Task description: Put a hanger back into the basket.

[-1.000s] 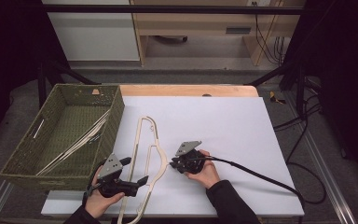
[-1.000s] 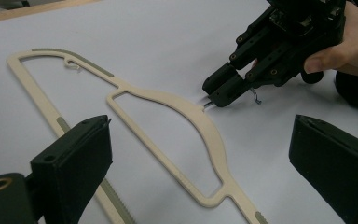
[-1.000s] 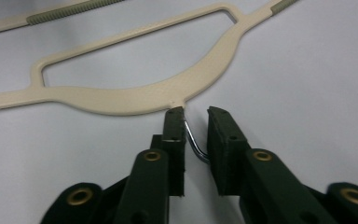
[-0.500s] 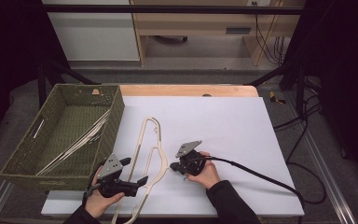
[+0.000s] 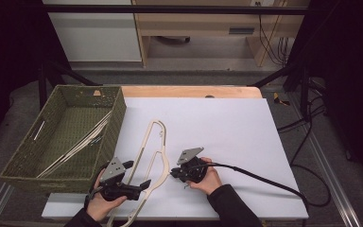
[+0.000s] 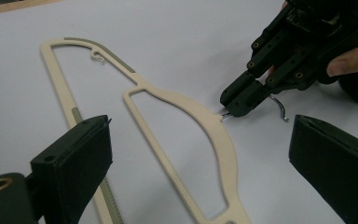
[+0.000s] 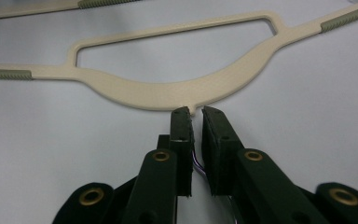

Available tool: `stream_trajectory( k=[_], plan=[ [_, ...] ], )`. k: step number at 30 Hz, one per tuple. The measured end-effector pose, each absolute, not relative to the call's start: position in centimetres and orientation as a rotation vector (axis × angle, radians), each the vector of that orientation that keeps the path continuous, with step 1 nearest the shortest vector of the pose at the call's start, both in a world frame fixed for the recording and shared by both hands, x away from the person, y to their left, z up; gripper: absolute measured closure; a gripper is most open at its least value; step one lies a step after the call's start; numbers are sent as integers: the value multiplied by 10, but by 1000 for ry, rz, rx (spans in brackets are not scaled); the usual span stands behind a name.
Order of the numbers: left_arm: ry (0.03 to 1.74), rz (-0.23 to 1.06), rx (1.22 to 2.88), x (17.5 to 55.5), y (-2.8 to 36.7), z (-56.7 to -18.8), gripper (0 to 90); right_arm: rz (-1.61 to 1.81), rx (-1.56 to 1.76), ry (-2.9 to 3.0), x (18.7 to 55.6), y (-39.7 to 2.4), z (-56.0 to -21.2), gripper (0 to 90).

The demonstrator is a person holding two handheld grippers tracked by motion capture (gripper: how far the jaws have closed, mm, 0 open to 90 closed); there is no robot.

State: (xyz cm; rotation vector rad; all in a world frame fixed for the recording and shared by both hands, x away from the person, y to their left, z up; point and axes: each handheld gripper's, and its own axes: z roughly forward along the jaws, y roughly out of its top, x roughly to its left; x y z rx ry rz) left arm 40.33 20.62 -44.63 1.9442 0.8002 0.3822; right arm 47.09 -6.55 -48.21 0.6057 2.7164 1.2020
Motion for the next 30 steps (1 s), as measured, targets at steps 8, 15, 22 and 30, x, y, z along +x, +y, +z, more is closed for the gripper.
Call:
stream_trajectory(
  k=[8, 15, 22, 30],
  plan=[
    [793, 374, 1957, 403, 202, -447, 60, 1201, 612, 2707, 468, -65, -483, 889],
    [791, 341, 1986, 403, 196, -446, 60, 1222, 680, 2743, 470, -66, -480, 890],
    [792, 344, 2037, 405, 183, -441, 67, 1305, 673, 2728, 469, -71, -460, 891],
    [785, 346, 2134, 409, 162, -439, 115, 1332, 708, 2706, 467, -75, -445, 892]
  ],
)
